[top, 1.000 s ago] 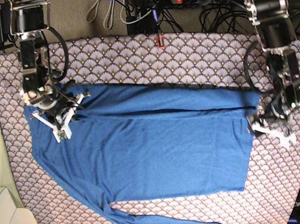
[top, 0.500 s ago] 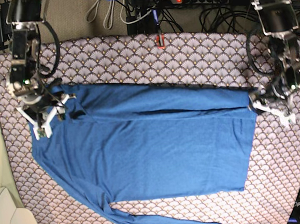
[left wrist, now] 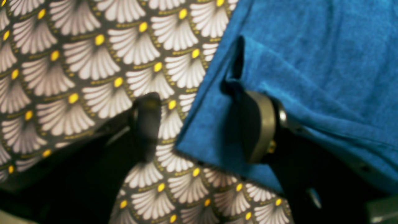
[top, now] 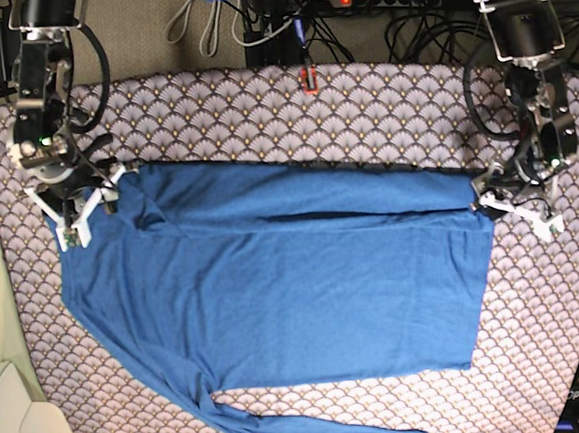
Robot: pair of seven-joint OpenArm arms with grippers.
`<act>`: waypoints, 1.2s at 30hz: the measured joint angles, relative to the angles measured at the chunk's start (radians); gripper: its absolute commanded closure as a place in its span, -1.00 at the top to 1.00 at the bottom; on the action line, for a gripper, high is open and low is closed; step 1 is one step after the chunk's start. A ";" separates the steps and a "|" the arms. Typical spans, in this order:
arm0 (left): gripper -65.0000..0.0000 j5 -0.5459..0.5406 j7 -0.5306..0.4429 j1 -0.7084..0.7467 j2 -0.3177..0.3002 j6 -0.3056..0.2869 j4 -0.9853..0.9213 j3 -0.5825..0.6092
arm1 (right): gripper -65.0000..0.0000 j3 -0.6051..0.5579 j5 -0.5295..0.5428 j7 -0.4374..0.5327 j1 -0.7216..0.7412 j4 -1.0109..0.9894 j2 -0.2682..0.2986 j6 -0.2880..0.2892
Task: Fold the T-shirt properly
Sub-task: 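Regrasp the shirt corner with the right gripper and pull it away from the left gripper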
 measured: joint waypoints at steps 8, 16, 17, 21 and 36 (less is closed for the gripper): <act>0.10 -0.008 -0.024 0.026 0.001 -0.008 0.006 0.001 | 0.02 0.042 0.003 0.000 -0.002 0.000 0.003 0.000; -0.89 -0.013 -0.032 0.044 -0.002 -0.005 0.007 0.000 | 0.02 0.040 0.004 0.000 -0.002 0.000 0.023 0.000; -1.00 -0.016 -0.031 0.044 0.001 -0.005 0.006 0.000 | 0.02 0.048 0.005 0.000 -0.003 0.000 0.020 0.000; -0.99 -0.016 -0.028 0.044 -0.002 -0.008 0.008 0.000 | 0.02 0.093 0.003 0.001 -0.003 0.000 0.020 0.000; -0.99 -0.023 -0.020 0.044 -0.008 -0.011 0.010 0.002 | 0.02 0.125 0.003 -0.003 -0.066 -0.008 0.041 0.000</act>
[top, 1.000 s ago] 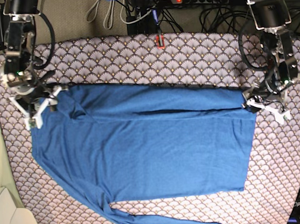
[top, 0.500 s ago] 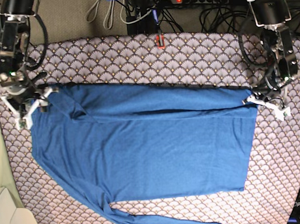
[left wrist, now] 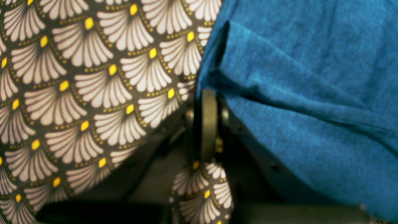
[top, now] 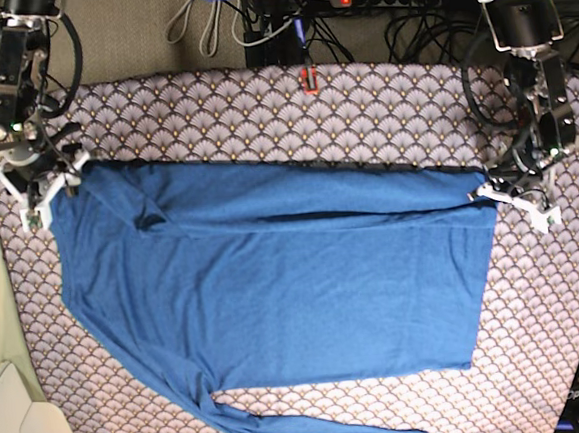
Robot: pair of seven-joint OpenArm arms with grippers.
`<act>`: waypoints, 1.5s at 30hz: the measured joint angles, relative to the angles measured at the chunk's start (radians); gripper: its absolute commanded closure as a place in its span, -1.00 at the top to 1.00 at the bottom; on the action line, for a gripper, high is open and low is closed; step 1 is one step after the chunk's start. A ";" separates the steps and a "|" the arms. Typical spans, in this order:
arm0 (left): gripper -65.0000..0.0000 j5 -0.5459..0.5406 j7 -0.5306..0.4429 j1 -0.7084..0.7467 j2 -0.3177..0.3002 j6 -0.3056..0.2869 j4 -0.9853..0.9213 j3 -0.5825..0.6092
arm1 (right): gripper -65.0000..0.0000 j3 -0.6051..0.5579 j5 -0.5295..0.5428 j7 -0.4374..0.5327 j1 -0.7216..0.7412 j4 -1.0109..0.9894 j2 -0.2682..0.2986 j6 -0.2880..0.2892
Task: Fold the T-shirt properly
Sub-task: 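Regrasp the shirt corner with the right gripper and pull it away from the left gripper, then hold the shoulder edge taut between both grippers, stretching it wide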
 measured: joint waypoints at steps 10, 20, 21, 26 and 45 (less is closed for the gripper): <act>-0.99 0.003 0.000 0.000 -0.004 -0.001 0.000 0.001 | 0.02 -0.005 0.005 0.113 0.045 -0.147 0.023 0.000; -0.99 -0.008 0.014 0.003 -0.016 -0.007 0.000 0.005 | -0.39 -0.002 0.005 0.120 0.044 -0.152 0.023 0.000; -0.99 -0.008 0.031 0.003 -0.017 -0.007 0.001 0.003 | -0.52 -0.002 0.005 0.120 0.041 -0.152 0.023 0.000; -0.99 0.005 0.103 0.014 -0.019 -0.003 0.053 0.002 | -1.00 -0.004 0.008 0.120 0.036 -0.152 0.023 0.000; -0.99 -0.008 0.180 0.081 -0.084 -0.008 0.118 0.008 | -1.00 -0.002 0.004 0.105 -0.106 0.005 0.051 0.001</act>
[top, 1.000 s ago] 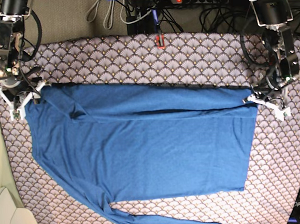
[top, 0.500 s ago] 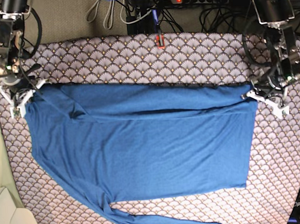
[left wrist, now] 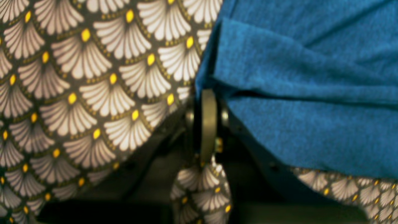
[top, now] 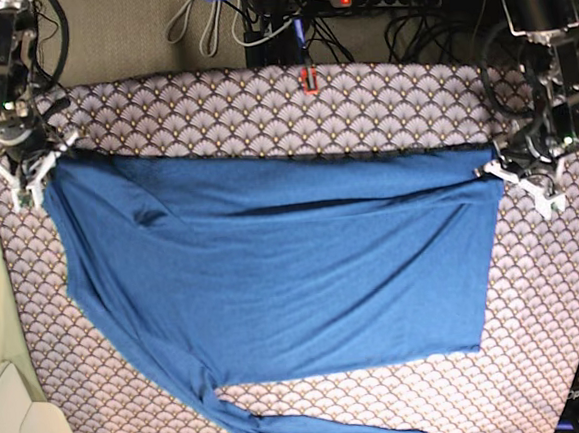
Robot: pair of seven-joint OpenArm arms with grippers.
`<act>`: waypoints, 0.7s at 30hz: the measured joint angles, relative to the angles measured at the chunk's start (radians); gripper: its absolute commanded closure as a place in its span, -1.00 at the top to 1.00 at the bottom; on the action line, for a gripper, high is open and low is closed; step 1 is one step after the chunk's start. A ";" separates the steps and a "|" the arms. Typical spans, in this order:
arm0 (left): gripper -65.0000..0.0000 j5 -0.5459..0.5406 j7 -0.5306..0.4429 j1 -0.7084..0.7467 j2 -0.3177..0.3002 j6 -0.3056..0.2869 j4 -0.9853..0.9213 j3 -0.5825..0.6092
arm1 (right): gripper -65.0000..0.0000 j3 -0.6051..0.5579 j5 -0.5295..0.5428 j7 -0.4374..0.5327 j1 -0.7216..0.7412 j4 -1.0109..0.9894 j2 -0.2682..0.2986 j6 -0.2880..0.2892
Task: Fold the T-shirt properly
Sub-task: 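Hold the shoulder edge taut between both grippers, stretching it wide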
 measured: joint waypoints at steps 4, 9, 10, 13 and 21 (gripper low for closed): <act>-0.99 0.000 0.010 0.039 -0.021 0.001 0.035 0.003 | -1.00 -0.004 0.008 0.004 -0.013 0.001 0.022 0.000; -0.99 -0.005 0.009 0.079 -0.036 0.000 0.064 0.002 | -1.00 -0.002 0.003 0.008 -0.037 0.003 0.034 0.013; -0.99 -0.002 0.018 0.089 -0.043 0.001 0.073 0.002 | -1.00 -0.002 0.003 0.005 -0.044 0.004 0.043 0.058; -0.99 0.005 0.055 0.113 -0.050 0.004 0.103 0.000 | -1.00 0.001 0.002 0.002 -0.063 0.005 0.046 0.101; -0.99 0.008 0.138 0.126 -0.051 0.004 0.142 0.000 | -1.00 0.034 0.003 0.008 -0.136 0.042 0.044 0.115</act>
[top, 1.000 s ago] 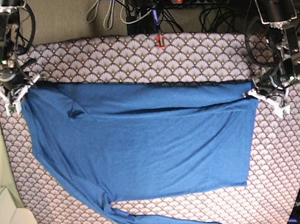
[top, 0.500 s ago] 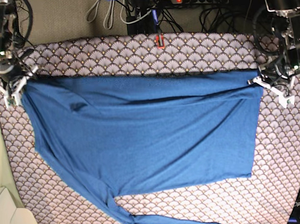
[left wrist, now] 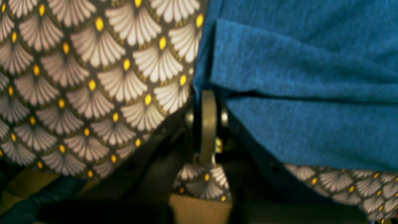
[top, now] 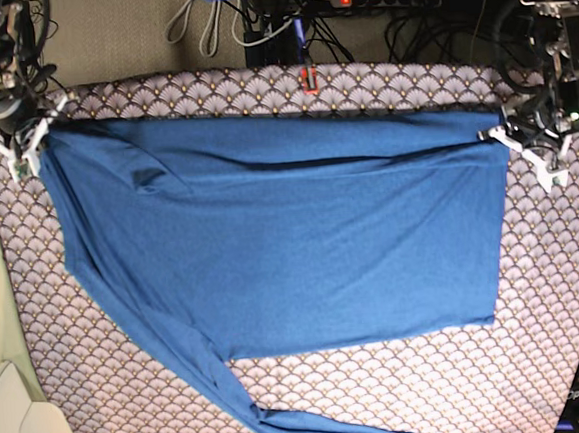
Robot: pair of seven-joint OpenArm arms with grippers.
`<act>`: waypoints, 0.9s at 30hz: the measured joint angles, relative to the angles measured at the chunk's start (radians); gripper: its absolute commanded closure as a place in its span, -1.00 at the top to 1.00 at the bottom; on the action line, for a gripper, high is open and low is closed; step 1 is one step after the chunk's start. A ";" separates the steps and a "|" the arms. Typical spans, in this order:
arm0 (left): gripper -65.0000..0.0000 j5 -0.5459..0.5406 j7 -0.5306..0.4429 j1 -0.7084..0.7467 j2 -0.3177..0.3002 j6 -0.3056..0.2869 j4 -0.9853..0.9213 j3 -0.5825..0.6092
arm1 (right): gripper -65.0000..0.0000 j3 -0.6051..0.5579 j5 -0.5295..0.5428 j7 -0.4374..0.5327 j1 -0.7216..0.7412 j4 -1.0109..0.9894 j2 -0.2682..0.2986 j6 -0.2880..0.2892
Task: Fold the T-shirt properly
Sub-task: 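Hold the shoulder edge taut between both grippers, stretching it wide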
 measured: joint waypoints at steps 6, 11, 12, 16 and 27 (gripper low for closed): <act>-0.99 0.005 0.008 0.049 -0.002 0.003 0.084 0.000 | -1.00 0.000 -0.002 0.003 -0.051 0.056 0.000 0.000; -0.99 0.001 0.003 0.077 -0.036 0.000 0.113 0.000 | -1.00 0.024 0.002 0.009 -0.058 0.061 -0.002 0.000; -0.99 0.000 0.005 0.082 -0.035 0.000 0.114 0.000 | -1.00 0.039 0.005 0.010 -0.065 0.062 -0.002 0.000; -0.99 -0.007 0.011 0.113 -0.054 -0.003 0.114 0.000 | -1.00 0.055 0.000 -0.004 -0.077 0.062 0.003 0.024; -0.99 -0.004 0.007 0.130 -0.058 0.000 0.108 0.000 | -1.00 0.051 0.000 0.004 -0.090 0.061 0.000 0.027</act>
